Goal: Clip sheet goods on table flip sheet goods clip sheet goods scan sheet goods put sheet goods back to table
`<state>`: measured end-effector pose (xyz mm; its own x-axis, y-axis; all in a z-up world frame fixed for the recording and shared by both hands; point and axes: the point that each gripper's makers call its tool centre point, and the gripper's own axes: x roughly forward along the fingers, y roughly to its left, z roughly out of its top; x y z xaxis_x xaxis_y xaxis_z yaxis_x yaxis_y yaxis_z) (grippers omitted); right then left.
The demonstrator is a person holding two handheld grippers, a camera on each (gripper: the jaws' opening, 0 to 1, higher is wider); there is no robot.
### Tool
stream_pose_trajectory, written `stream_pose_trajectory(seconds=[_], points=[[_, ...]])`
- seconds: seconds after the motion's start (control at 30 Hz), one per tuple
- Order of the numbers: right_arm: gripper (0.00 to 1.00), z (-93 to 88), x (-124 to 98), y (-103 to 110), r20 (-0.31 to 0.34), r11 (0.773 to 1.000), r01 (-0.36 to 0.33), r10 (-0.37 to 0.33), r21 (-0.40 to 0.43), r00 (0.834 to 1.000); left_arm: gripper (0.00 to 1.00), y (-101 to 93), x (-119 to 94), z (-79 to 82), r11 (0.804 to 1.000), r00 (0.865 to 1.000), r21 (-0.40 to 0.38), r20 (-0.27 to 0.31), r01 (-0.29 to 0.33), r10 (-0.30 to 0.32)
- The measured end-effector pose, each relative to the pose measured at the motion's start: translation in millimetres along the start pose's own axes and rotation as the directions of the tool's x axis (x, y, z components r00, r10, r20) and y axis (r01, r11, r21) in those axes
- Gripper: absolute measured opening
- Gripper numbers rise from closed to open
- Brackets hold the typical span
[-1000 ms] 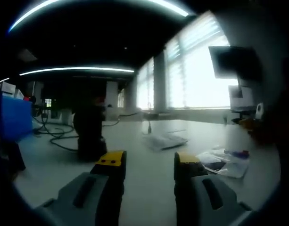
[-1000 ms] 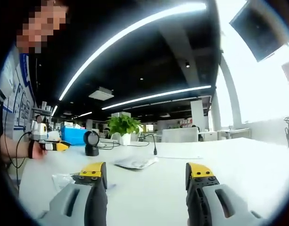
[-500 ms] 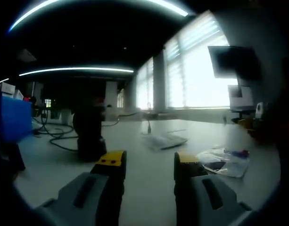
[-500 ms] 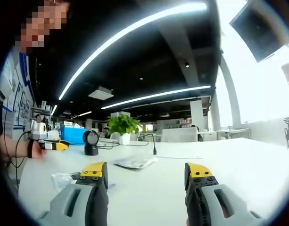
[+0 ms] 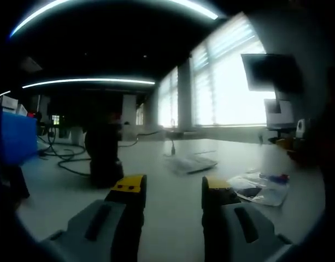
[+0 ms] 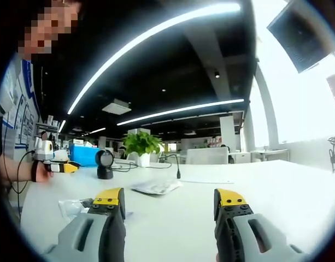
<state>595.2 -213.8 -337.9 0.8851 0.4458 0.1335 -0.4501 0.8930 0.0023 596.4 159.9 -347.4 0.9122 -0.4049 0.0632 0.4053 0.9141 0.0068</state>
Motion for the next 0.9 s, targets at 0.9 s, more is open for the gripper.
stream_pose_trajectory(seconds=[0.9], points=[[0.60, 39.0, 2, 60, 0.017, 0.996, -0.034, 0.032, 0.077, 0.999, 0.33, -0.6, 0, -0.6, 1.000, 1.000, 0.011, -0.005, -0.001, 0.001]])
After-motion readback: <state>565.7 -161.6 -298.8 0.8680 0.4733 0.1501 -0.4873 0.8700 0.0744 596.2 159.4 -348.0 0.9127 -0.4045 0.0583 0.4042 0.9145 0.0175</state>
